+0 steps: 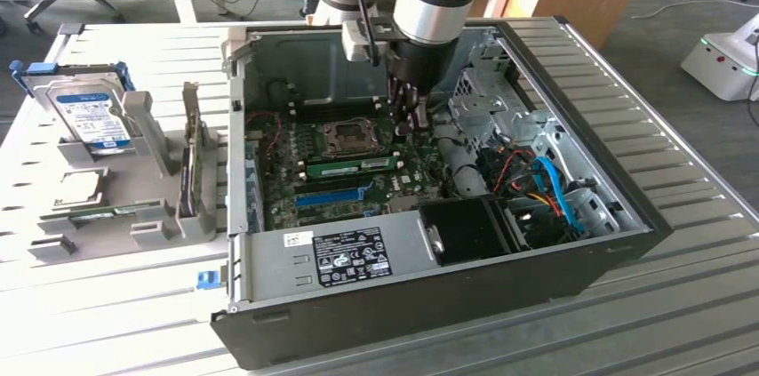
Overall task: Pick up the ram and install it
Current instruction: 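Press down the ram until it locks into place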
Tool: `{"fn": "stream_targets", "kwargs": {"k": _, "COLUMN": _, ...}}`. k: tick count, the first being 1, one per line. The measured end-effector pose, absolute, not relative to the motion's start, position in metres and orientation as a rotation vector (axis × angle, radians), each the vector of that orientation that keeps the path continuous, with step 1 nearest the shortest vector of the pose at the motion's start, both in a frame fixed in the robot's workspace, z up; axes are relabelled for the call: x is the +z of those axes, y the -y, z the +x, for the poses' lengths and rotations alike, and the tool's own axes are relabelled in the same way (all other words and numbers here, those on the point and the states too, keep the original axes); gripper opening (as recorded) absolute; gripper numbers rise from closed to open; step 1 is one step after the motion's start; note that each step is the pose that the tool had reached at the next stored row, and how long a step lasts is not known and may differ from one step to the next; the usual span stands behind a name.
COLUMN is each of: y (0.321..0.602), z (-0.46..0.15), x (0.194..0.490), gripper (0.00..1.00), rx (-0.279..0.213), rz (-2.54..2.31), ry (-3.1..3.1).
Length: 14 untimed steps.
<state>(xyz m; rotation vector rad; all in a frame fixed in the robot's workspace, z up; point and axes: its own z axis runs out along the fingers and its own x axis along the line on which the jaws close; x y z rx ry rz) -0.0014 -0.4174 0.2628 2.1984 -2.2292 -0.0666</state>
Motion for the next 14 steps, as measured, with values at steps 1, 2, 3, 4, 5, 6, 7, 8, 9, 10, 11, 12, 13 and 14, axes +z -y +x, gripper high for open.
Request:
{"fn": "stream_targets", "kwargs": {"k": 1, "y": 0.4174, "z": -0.0014, "x": 0.2621, "gripper": 0.11, "rx": -0.067, "rz": 2.198, "ry": 2.229}}
{"fn": "stream_targets", "kwargs": {"k": 2, "y": 0.4174, "z": -0.0014, "x": 0.2614, "gripper": 0.11, "rx": -0.067, "rz": 2.198, "ry": 2.229}}
{"fn": "stream_targets", "kwargs": {"k": 3, "y": 0.4174, "z": -0.0014, "x": 0.2607, "gripper": 0.11, "rx": -0.067, "rz": 2.198, "ry": 2.229}}
{"fn": "stream_targets", "kwargs": {"k": 4, "y": 0.4174, "z": -0.0014, "x": 0.2599, "gripper": 0.11, "rx": -0.067, "rz": 2.198, "ry": 2.229}}
{"fn": "stream_targets", "kwargs": {"k": 5, "y": 0.4174, "z": -0.0014, "x": 0.2592, "gripper": 0.11, "rx": -0.067, "rz": 2.198, "ry": 2.229}}
{"fn": "stream_targets", "kwargs": {"k": 6, "y": 0.4174, "z": -0.0014, "x": 0.2585, "gripper": 0.11, "rx": -0.067, "rz": 2.198, "ry": 2.229}}
{"fn": "stream_targets", "kwargs": {"k": 7, "y": 0.4174, "z": -0.0014, "x": 0.2578, "gripper": 0.11, "rx": -0.067, "rz": 2.198, "ry": 2.229}}
{"fn": "stream_targets", "kwargs": {"k": 8, "y": 0.4174, "z": -0.0014, "x": 0.2571, "gripper": 0.11, "rx": -0.067, "rz": 2.198, "ry": 2.229}}
{"fn": "stream_targets", "kwargs": {"k": 9, "y": 0.4174, "z": -0.0014, "x": 0.2564, "gripper": 0.11, "rx": -0.067, "rz": 2.198, "ry": 2.229}}
{"fn": "stream_targets", "kwargs": {"k": 10, "y": 0.4174, "z": -0.0014, "x": 0.2556, "gripper": 0.11, "rx": -0.067, "rz": 2.198, "ry": 2.229}}
{"fn": "stream_targets", "kwargs": {"k": 11, "y": 0.4174, "z": -0.0014, "x": 0.2548, "gripper": 0.11, "rx": -0.067, "rz": 2.198, "ry": 2.229}}
{"fn": "stream_targets", "kwargs": {"k": 12, "y": 0.4174, "z": -0.0014, "x": 0.2540, "gripper": 0.11, "rx": -0.067, "rz": 2.198, "ry": 2.229}}
{"fn": "stream_targets", "kwargs": {"k": 13, "y": 0.4174, "z": -0.0014, "x": 0.2533, "gripper": 0.11, "rx": -0.067, "rz": 2.198, "ry": 2.229}}
{"fn": "stream_targets", "kwargs": {"k": 14, "y": 0.4174, "z": -0.0014, "x": 0.2526, "gripper": 0.11, "rx": -0.067, "rz": 2.198, "ry": 2.229}}
